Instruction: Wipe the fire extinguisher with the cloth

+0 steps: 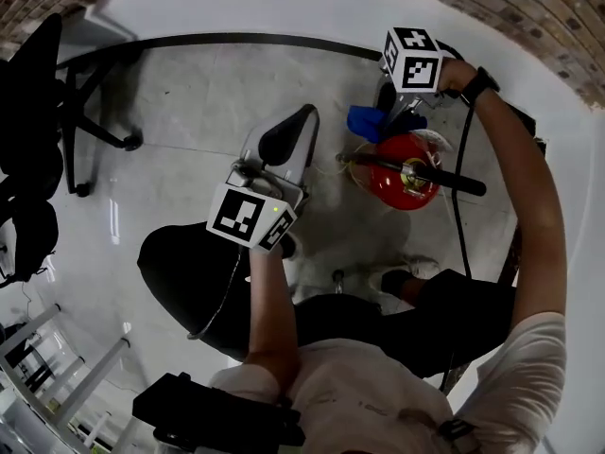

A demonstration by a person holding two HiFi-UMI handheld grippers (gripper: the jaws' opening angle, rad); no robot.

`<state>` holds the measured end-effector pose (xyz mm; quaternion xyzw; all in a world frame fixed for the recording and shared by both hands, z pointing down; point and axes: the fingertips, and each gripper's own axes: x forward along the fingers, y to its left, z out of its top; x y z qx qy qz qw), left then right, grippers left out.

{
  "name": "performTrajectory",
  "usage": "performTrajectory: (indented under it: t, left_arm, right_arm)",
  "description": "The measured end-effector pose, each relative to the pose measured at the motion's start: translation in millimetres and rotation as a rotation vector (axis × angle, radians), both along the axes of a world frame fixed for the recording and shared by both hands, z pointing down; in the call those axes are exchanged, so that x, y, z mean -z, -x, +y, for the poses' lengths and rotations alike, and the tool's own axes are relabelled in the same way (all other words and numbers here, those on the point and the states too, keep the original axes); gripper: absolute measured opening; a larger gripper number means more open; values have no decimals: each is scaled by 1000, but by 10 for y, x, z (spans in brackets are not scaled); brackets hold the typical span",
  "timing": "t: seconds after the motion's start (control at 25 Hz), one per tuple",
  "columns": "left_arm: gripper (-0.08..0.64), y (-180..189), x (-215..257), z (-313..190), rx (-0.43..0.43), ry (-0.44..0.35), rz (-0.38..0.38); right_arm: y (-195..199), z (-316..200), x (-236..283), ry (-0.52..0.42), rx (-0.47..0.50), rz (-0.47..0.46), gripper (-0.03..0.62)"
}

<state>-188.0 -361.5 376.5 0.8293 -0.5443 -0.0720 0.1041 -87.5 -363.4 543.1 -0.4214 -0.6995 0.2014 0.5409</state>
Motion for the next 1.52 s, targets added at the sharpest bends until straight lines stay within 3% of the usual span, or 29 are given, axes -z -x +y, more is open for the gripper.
performTrajectory:
  t: [0.12, 0.2, 0.44, 0.64, 0.76, 0.92, 1.08, 1.16, 1.36, 1.52]
  left_arm:
    - [2, 73, -63, -34, 18, 17, 3]
    - [2, 132, -154, -76, 32, 34, 4]
    - [2, 309, -419, -214, 74, 79, 7]
    - [2, 412, -591, -280, 110, 116, 3]
    - [2, 429, -549, -260, 112, 113, 0]
    - [2, 431, -342, -199, 112, 85, -5]
    - [2, 306, 40, -112, 76, 30, -17]
    - [2, 232, 265, 2, 62, -20, -27]
    - [2, 40, 822, 433, 67, -98, -56]
    - [2, -145, 1181, 791, 63, -147, -80]
  right_arm:
    - [-107, 55, -701, -28, 96, 152, 69]
    - [-112, 92, -1106, -19, 124, 194, 67]
    - [-106, 134, -1980, -61, 184, 207, 69]
    - [-174, 64, -2702, -265, 299, 223, 69]
    - [-134, 17, -2769, -313, 321, 164, 74]
    - [268, -355, -2108, -410, 196, 18, 75]
    - [420, -772, -1077, -590, 60, -107, 75]
    - [372, -978, -586, -690, -28, -169, 74]
    - [67, -1298, 712, -904, -370, -338, 74]
    - [-257, -1187, 1686, -1032, -592, -476, 74]
